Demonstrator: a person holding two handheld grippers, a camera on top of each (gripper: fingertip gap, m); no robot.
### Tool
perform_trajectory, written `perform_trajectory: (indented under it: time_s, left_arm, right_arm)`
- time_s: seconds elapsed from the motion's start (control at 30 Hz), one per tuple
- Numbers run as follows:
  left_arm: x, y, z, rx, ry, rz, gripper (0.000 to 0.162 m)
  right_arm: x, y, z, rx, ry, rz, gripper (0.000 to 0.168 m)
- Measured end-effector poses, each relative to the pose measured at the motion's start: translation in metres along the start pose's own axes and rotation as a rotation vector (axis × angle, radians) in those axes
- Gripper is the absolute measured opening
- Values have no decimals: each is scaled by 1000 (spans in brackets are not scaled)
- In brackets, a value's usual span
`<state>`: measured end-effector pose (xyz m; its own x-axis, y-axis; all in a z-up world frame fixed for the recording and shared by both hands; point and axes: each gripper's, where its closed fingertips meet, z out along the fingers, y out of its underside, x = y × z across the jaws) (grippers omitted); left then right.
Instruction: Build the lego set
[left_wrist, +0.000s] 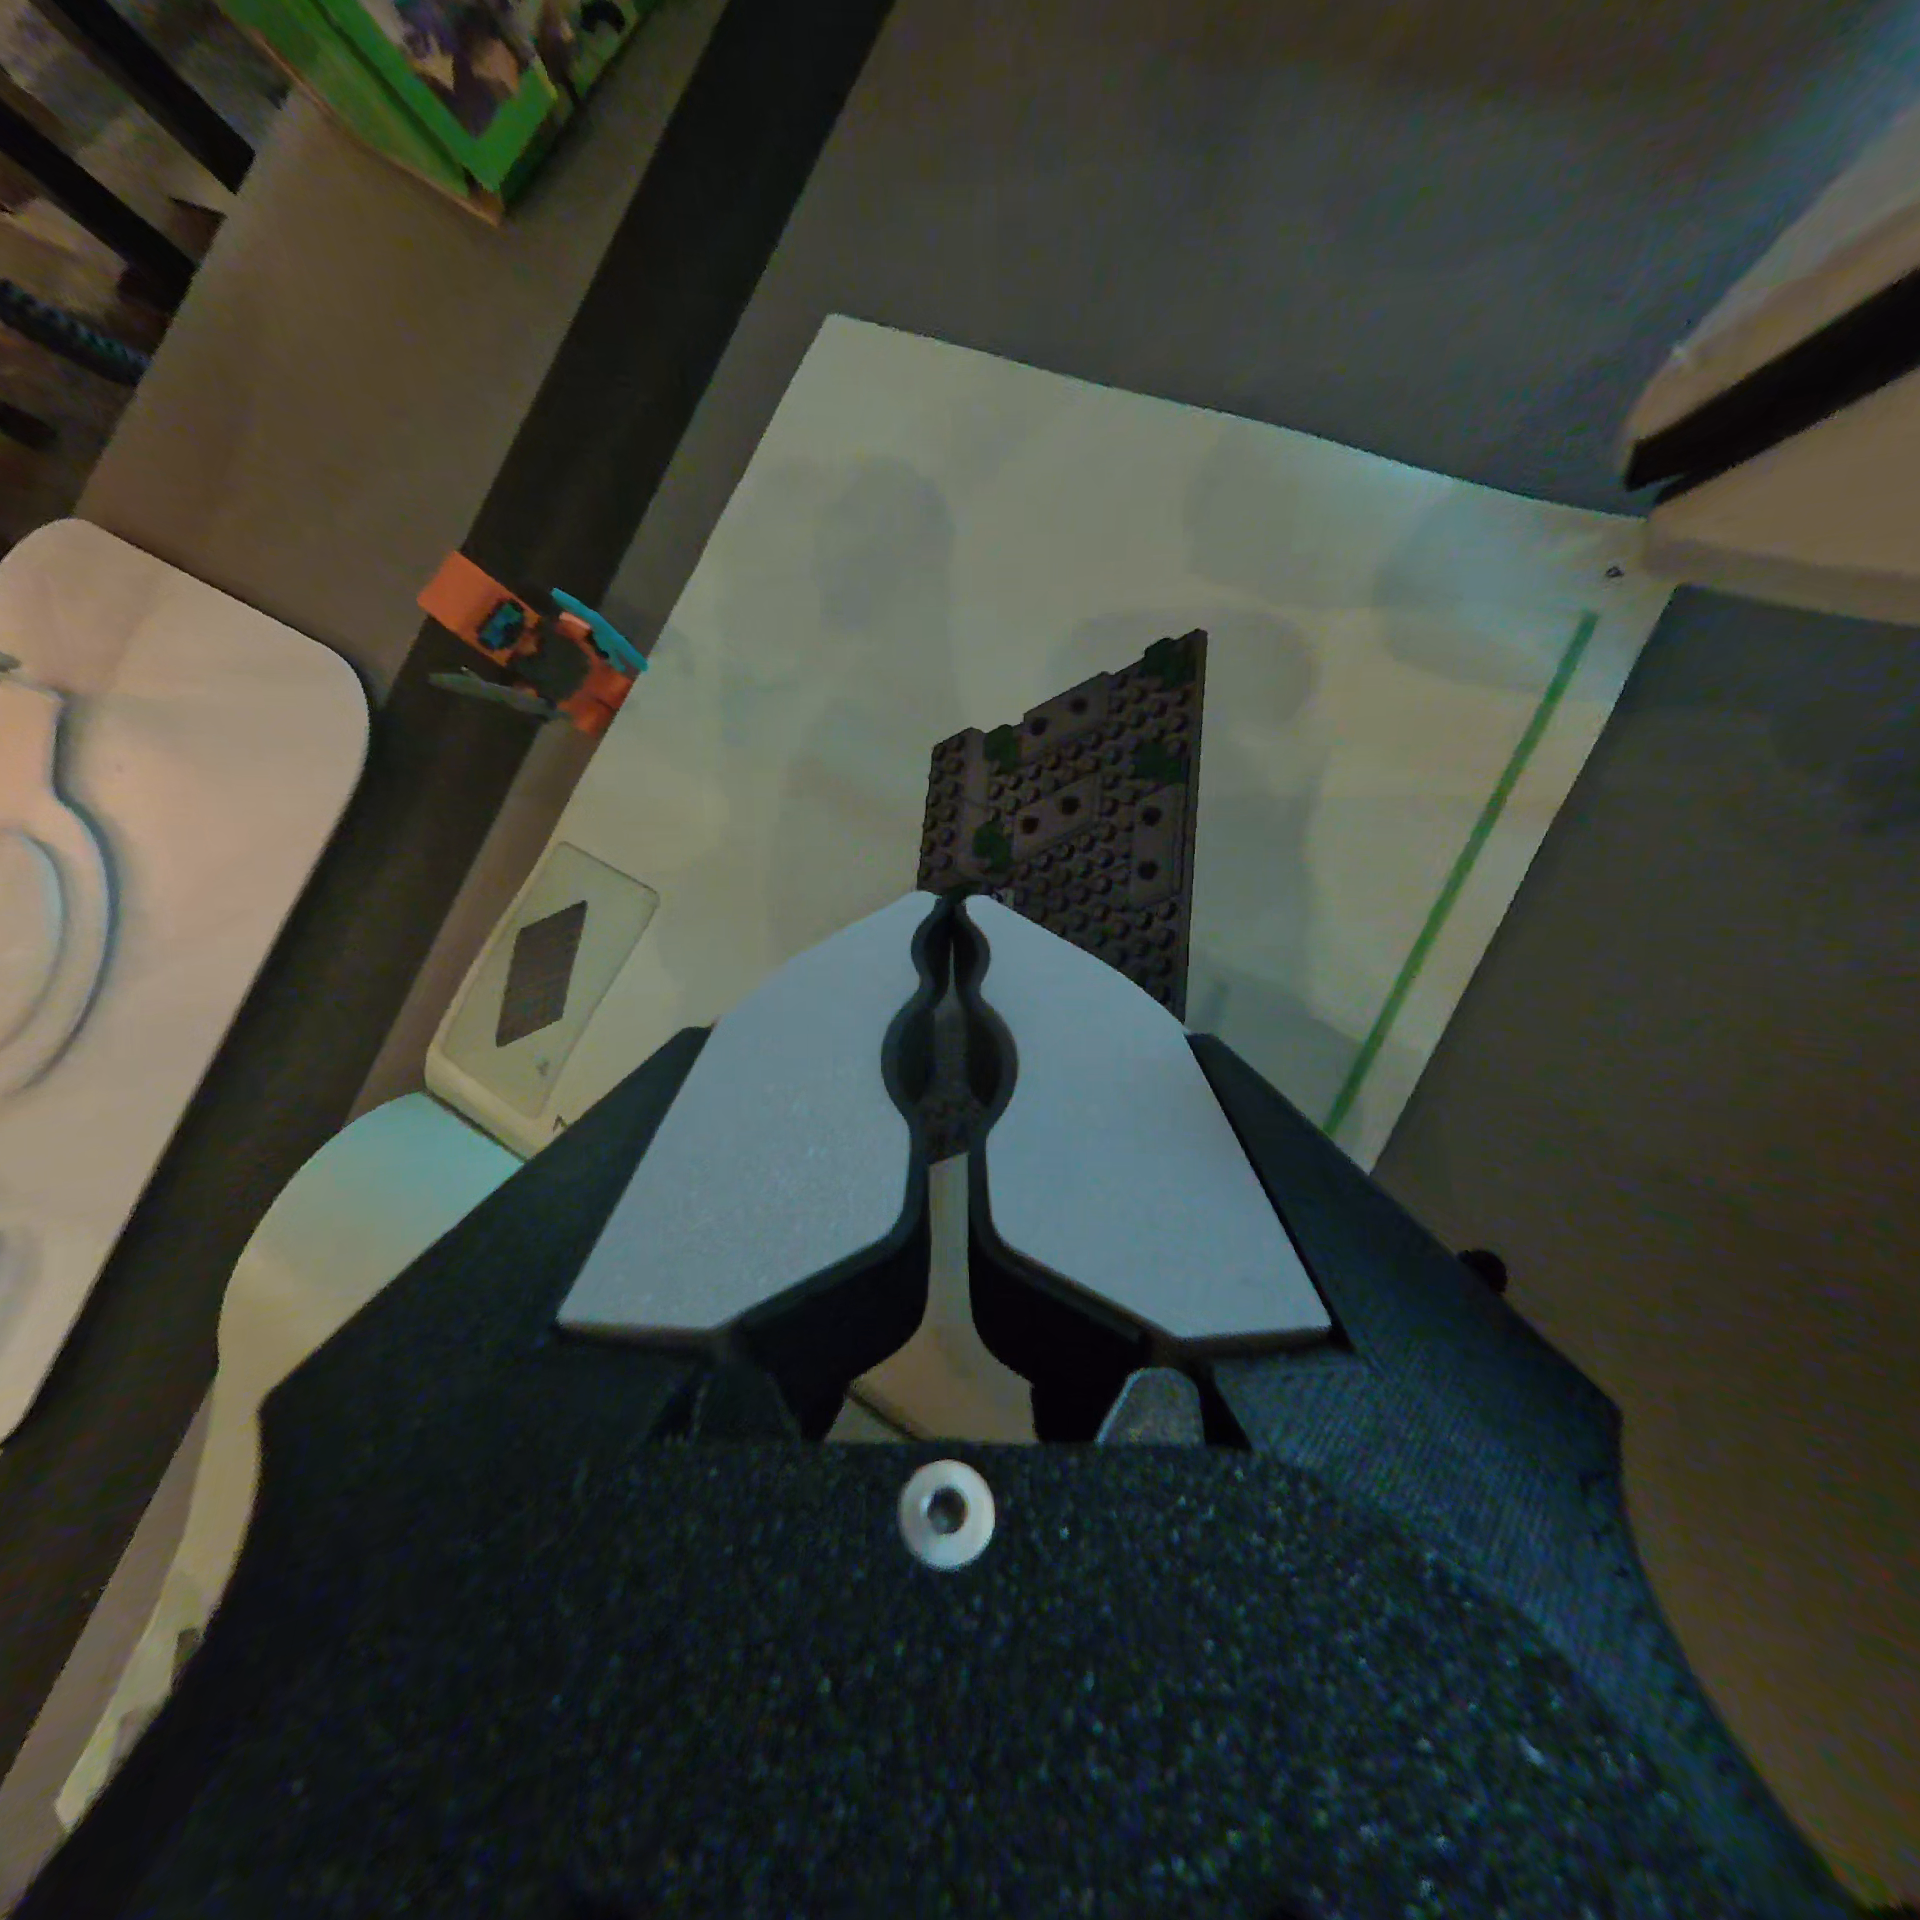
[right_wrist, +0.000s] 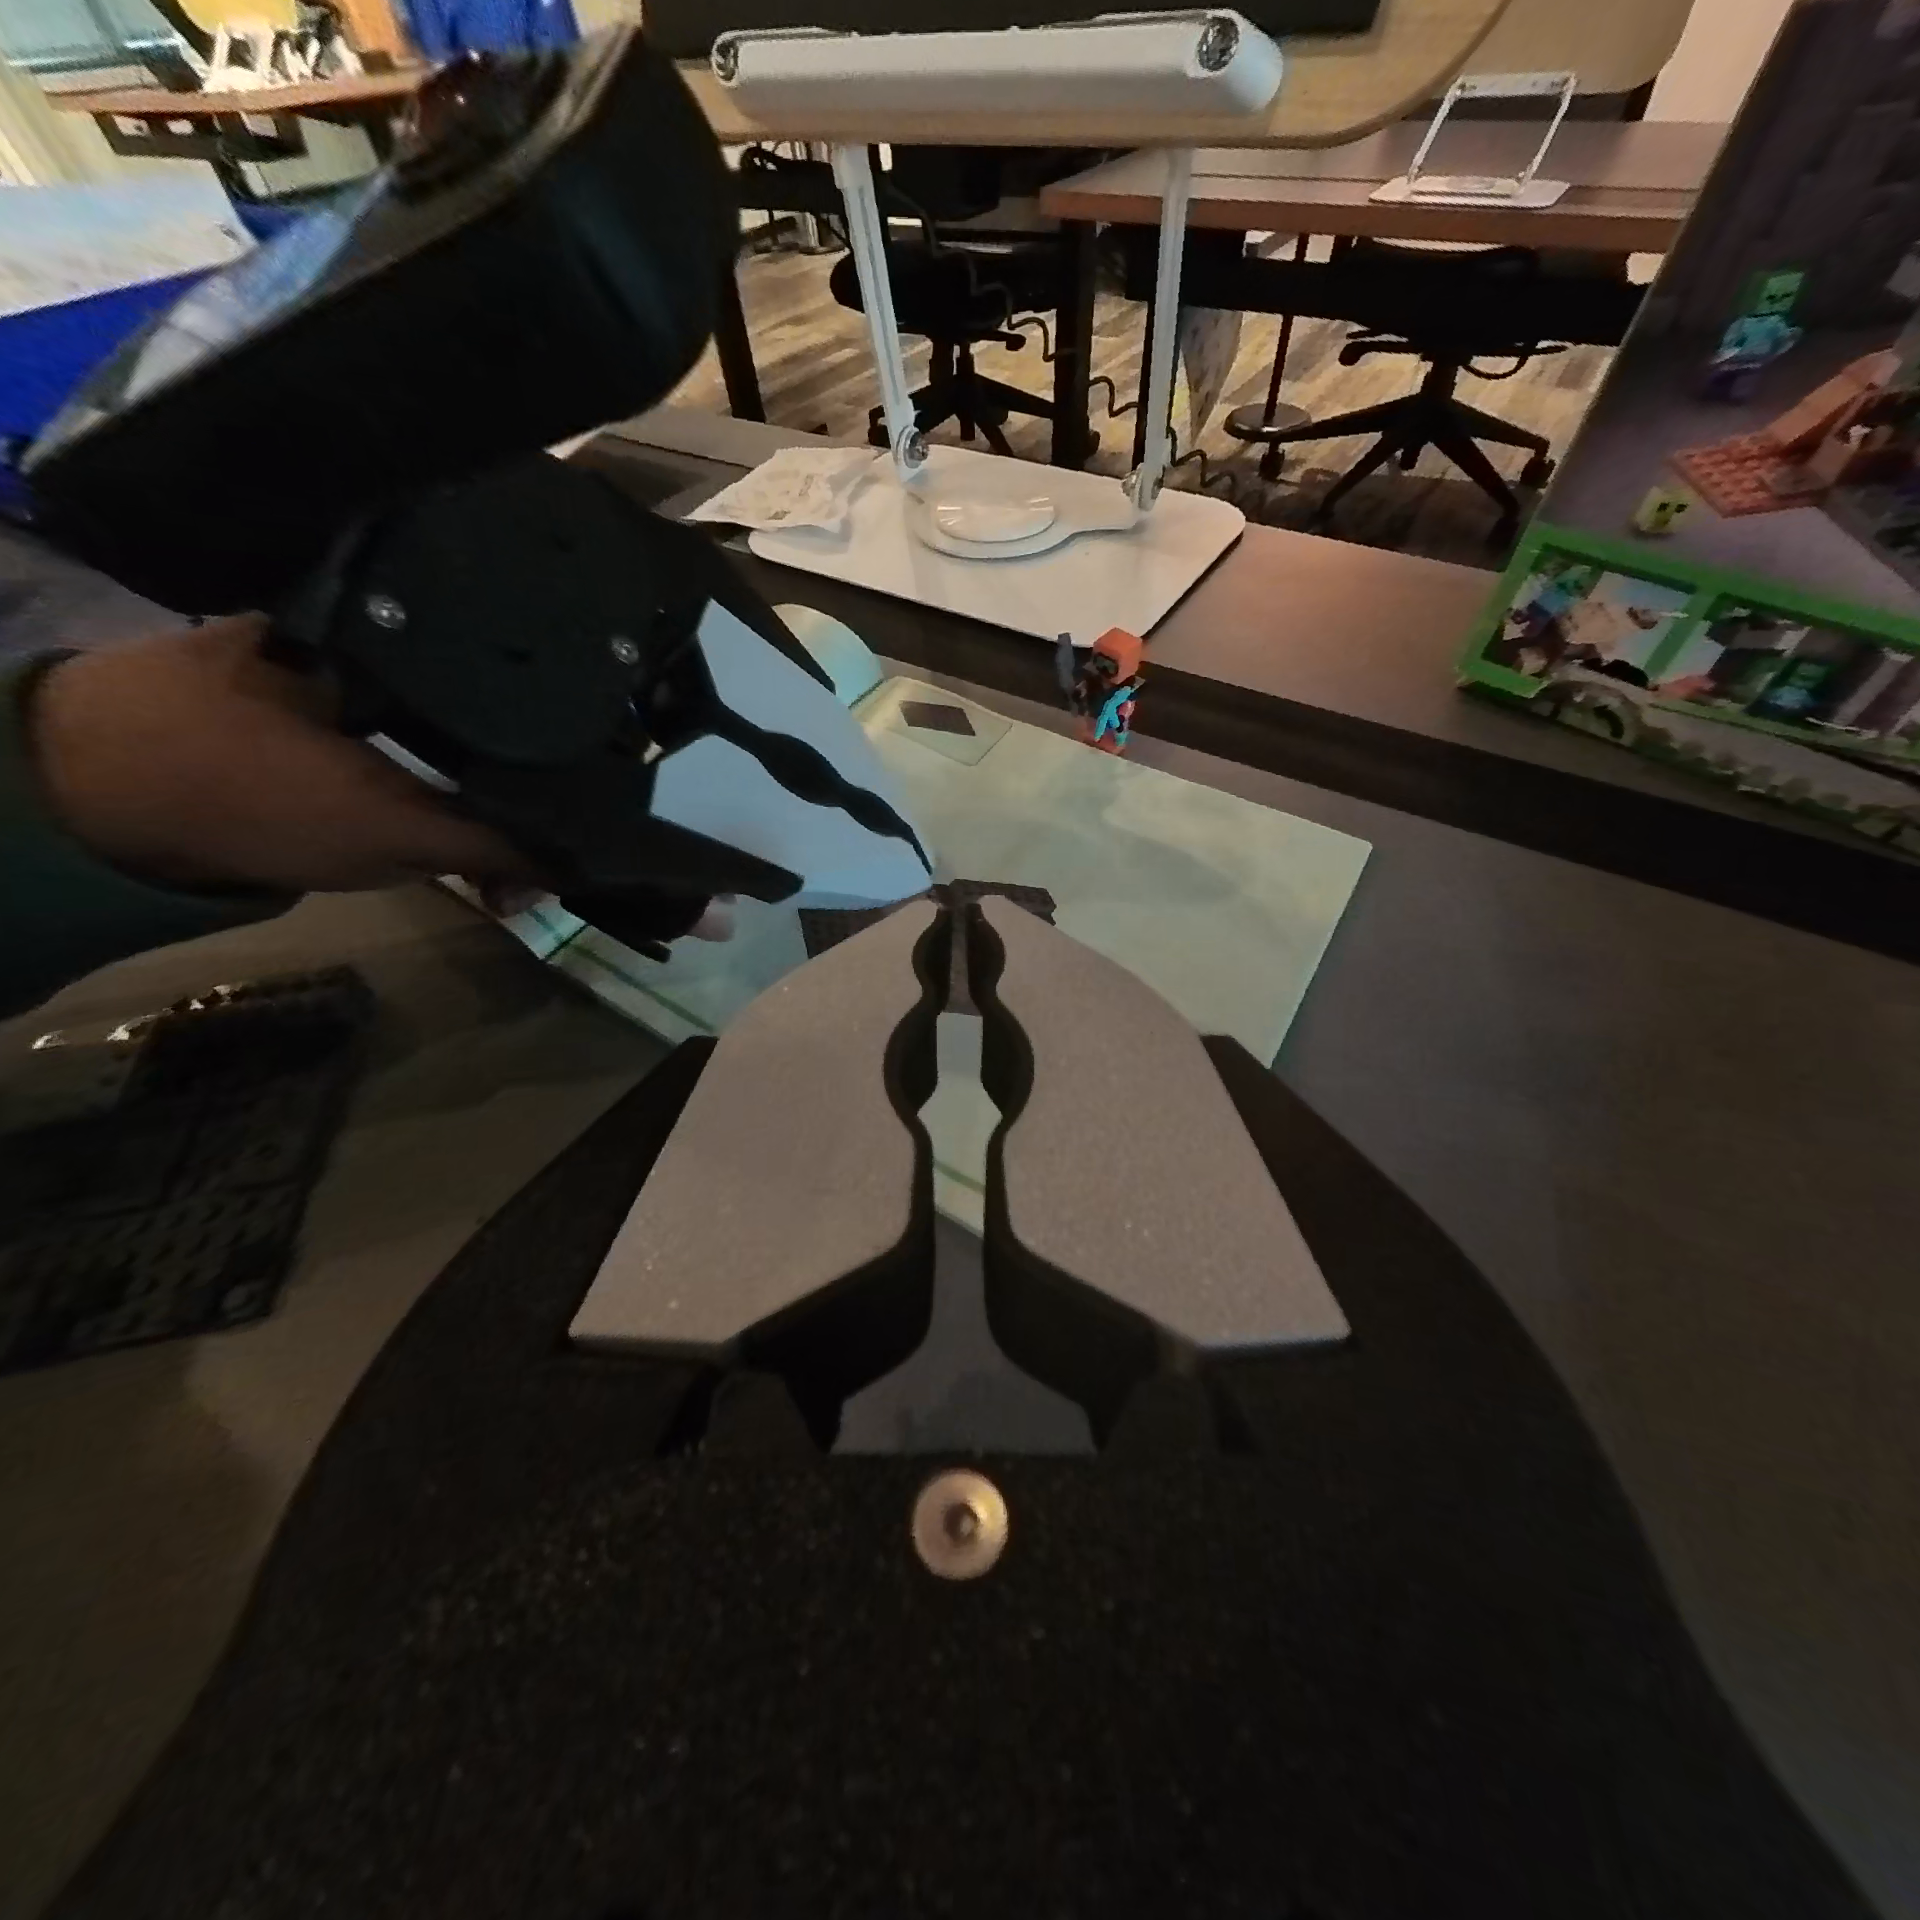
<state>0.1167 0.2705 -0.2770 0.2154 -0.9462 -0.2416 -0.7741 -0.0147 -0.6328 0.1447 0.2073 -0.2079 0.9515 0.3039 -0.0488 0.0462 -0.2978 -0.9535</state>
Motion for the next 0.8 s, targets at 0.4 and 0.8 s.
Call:
perform_trajectory:
  time_s: [0.4,0.8]
  left_arm:
    - [11,-6,-1,11,19,19,0]
    - [37,-16,-10,30,54,59,0]
  right_arm:
    - [2,-1,-1,3,8,2,2]
    - [4,-4,-3,10,18,5,2]
